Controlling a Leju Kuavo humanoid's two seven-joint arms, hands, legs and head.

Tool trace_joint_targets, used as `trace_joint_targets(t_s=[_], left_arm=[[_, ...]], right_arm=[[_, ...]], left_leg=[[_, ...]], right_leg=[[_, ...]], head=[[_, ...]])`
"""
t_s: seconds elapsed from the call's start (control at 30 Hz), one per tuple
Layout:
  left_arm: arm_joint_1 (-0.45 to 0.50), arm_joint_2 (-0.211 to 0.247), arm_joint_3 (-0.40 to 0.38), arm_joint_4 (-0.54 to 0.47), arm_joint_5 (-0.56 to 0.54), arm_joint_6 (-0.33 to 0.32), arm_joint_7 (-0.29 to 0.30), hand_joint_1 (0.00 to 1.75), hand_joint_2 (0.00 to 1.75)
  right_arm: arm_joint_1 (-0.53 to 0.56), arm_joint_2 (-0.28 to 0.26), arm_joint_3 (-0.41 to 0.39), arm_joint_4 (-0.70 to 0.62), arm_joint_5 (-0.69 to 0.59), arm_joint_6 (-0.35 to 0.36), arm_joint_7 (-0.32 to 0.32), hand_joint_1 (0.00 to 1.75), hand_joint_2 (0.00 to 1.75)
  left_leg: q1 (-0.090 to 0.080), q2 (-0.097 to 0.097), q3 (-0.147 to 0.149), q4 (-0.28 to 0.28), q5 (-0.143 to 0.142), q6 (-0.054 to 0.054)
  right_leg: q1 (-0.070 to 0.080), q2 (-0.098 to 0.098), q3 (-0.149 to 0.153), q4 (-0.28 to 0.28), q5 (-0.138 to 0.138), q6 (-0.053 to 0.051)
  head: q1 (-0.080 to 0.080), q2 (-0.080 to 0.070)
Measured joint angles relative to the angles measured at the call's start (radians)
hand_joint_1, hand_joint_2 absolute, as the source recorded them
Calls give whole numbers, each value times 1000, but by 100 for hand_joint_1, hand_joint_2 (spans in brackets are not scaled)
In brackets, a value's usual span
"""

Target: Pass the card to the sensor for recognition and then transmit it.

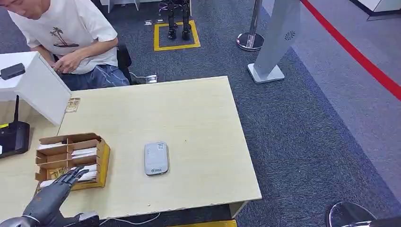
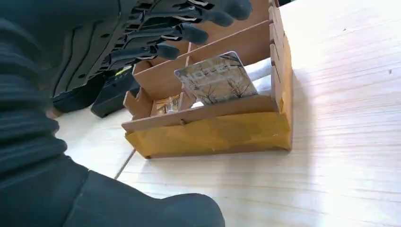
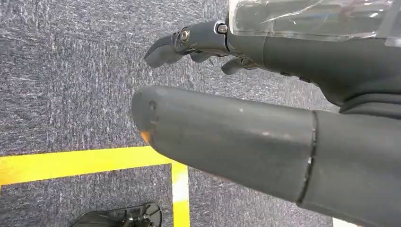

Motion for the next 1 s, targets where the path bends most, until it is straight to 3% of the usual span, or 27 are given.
trace_joint_targets(t_s=[1.0], left_arm=[[-11,-21,64,0,-66,-45,11,0,175]], right_arm=[[5,0,0,0,7,3,24,0,175]], left_leg=[[0,0,0,0,0,0]], right_leg=[[0,0,0,0,0,0]], head=[[0,0]])
